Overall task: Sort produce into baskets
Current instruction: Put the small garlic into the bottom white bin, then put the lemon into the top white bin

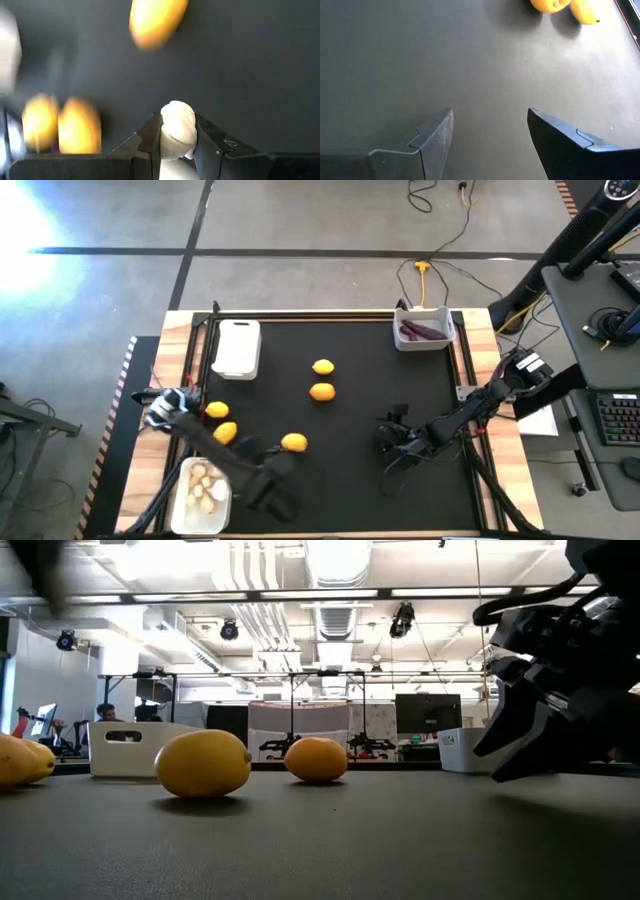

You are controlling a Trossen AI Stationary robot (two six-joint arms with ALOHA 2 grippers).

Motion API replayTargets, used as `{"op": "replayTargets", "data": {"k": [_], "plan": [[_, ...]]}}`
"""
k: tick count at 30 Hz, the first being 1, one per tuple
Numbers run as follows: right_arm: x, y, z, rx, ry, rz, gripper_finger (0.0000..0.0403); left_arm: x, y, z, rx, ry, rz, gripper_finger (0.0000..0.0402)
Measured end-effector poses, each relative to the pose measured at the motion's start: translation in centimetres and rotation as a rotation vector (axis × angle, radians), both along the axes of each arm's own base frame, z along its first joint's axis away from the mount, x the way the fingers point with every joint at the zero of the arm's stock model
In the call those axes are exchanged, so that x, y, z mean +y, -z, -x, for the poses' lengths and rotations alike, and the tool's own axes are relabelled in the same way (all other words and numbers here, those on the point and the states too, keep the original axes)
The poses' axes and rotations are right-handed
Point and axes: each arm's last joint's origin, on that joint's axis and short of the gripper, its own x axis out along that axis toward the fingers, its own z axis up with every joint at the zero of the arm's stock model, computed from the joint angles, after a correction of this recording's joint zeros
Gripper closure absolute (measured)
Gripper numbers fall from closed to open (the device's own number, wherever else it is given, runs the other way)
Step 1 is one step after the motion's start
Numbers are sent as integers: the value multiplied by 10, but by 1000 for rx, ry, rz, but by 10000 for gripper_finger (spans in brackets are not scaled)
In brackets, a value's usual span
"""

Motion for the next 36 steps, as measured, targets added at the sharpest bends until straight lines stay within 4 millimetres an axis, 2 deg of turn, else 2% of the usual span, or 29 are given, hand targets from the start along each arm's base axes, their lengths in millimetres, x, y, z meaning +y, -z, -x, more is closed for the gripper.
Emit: {"op": "replayTargets", "data": {"k": [4,6,8,11,14,18,23,26,30,34,36], "plan": [[1,-1,-2,-17,-4,-8,154,-8,9,60,194,-219,124,334],[1,-1,-1,-16,-4,-6,154,-12,14,83,235,-300,169,334],[1,-1,-2,-22,-5,-9,154,-16,17,101,220,-343,225,334],[2,-2,-3,-31,-6,-15,154,-20,32,117,174,-400,276,332],[2,-2,-3,-33,-6,-16,154,-22,50,122,184,-429,348,326],[2,-2,-3,-34,-6,-16,154,-22,75,128,366,-437,410,316],[2,-2,-3,-28,-12,-28,154,-19,79,129,390,-449,388,280],[3,-2,-3,-22,-19,-38,154,-17,71,125,374,-448,364,246],[3,-2,-4,-29,-19,-41,154,-16,46,110,360,-402,411,203],[3,-2,-4,-38,-21,-45,154,-11,22,95,318,-380,411,185],[3,-2,-4,-38,-21,-45,154,-7,13,87,220,-346,368,184]]}}
